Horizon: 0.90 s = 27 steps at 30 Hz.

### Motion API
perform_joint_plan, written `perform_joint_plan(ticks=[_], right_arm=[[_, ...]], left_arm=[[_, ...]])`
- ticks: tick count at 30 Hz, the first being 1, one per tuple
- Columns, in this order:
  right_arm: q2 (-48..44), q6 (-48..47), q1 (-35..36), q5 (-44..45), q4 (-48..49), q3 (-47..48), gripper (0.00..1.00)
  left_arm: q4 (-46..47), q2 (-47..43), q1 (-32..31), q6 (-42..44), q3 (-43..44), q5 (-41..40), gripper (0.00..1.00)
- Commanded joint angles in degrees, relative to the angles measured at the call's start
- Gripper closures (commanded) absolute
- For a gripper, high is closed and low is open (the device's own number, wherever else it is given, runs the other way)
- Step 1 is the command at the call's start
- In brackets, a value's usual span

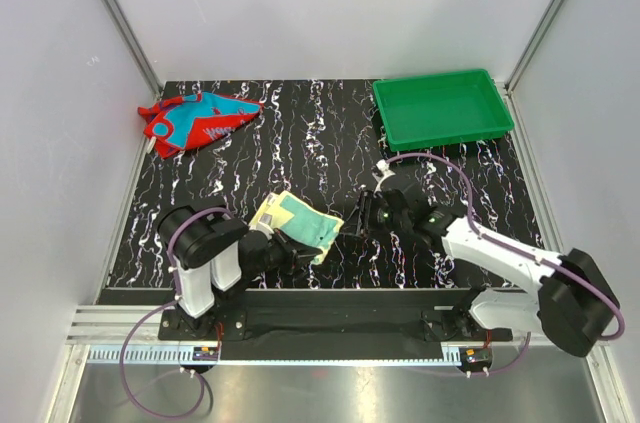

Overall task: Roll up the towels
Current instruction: Roll the towel

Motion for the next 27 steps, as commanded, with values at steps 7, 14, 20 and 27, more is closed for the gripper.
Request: perform_joint_plan(ticks=[7, 14, 20, 27], right_arm=[[11.7, 1.4, 2.7, -0.8, 14.4, 0.7, 0.69], [20.6, 0.1, 3.0, -1.1, 21.5, 3.2, 0.73], [22.5, -0.9, 3.1, -4.4, 26.5, 4.2, 0.73], [22.2, -6.4, 4.4, 1.9, 3.0, 18.3, 0.77]], left_arm=[[16.8, 3.0, 0.4, -3.9, -7.5, -2.8, 1.0], [16.8, 3.8, 0.4, -3.4, -6.3, -1.7, 1.0], [16.7, 4.9, 0.4, -2.2, -6.0, -0.5, 1.0], [16.8, 7.1, 0.4, -1.0, -4.9, -0.2, 1.0]])
